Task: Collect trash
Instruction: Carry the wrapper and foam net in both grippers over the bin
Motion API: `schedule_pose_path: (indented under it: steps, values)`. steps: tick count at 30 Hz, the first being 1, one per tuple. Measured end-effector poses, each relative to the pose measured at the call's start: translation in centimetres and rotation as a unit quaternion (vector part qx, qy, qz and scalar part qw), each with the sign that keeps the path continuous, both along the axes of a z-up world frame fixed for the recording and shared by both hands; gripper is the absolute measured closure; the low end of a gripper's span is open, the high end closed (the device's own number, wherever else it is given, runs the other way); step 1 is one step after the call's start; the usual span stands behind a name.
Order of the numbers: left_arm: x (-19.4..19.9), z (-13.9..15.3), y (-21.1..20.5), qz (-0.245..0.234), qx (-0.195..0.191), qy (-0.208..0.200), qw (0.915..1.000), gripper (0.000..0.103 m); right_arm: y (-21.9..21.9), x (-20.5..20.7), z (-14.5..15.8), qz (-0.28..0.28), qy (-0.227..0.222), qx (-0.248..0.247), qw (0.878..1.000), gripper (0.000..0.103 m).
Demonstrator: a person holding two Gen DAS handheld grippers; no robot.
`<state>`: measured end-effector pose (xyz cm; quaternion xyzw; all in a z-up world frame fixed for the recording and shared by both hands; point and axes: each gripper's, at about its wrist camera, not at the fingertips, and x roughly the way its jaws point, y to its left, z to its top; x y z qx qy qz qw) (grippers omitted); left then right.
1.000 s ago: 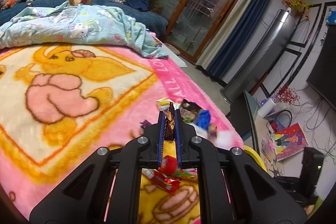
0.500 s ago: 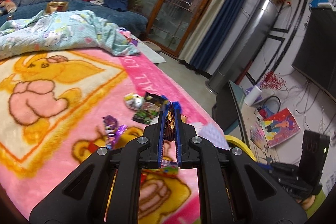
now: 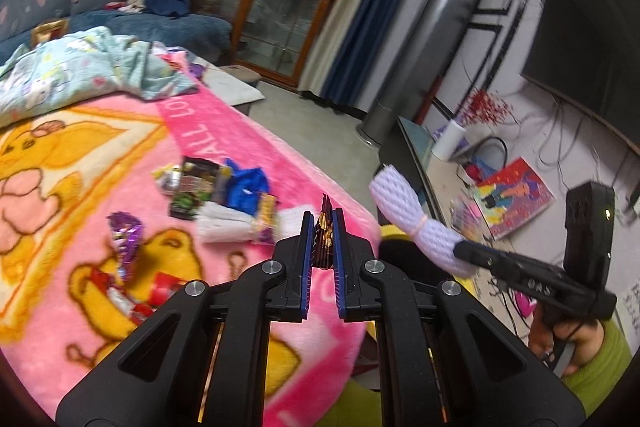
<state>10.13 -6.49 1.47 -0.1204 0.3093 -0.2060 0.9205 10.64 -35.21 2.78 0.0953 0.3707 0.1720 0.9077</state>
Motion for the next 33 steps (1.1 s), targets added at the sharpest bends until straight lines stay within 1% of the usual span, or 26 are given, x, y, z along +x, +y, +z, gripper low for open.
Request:
schedule_pose_path:
  steps: [7, 13, 23, 33]
  values:
    - [-0.2, -0.3, -3.6, -0.042, 0.019, -0.004, 0.9990, 0.098, -2.8, 0.4, -0.4, -0.039, 0.006, 0.011, 0.999, 0.089]
    - [-0.6, -0.5, -6.7, -0.078, 0.037, -0.011, 0.9962, 0.098, -5.1, 0.4, -0.8, -0.068, 0.012, 0.016, 0.997, 0.089]
    - [-0.6, -1.2, -11.4, -0.135, 0.056, -0.010, 0.9892, 0.098, -9.1, 0.6, -1.8, -0.109, 0.027, 0.024, 0.993, 0.088]
    - [0.2, -3.2, -15.5, -0.184, 0.063, 0.004, 0.9810, 0.098, -13.4, 1.1, -3.6, -0.146, 0.055, 0.038, 0.987, 0.088]
